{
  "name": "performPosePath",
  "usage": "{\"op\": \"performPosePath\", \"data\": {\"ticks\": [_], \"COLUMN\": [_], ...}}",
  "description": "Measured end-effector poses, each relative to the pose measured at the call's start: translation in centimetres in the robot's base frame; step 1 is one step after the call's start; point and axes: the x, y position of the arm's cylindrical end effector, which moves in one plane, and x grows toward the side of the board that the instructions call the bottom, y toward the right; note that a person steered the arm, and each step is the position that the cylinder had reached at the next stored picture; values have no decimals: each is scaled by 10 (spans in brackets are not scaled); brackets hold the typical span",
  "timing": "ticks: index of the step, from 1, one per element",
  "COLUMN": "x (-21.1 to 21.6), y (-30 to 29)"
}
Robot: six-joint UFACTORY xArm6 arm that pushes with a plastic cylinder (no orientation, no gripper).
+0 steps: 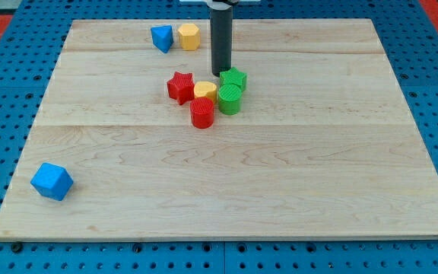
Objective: Move the triangle closer to the heart
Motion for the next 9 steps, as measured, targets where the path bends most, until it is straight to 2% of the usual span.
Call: {"op": "performPosePath", "data": {"ticks": [1,2,3,4,5,6,7,8,9], "x": [-13,-33,-119,-135,-125,-105,-106,-69,-22], "y": [7,45,44,-40,-122,-99,-100,-108,-81]}}
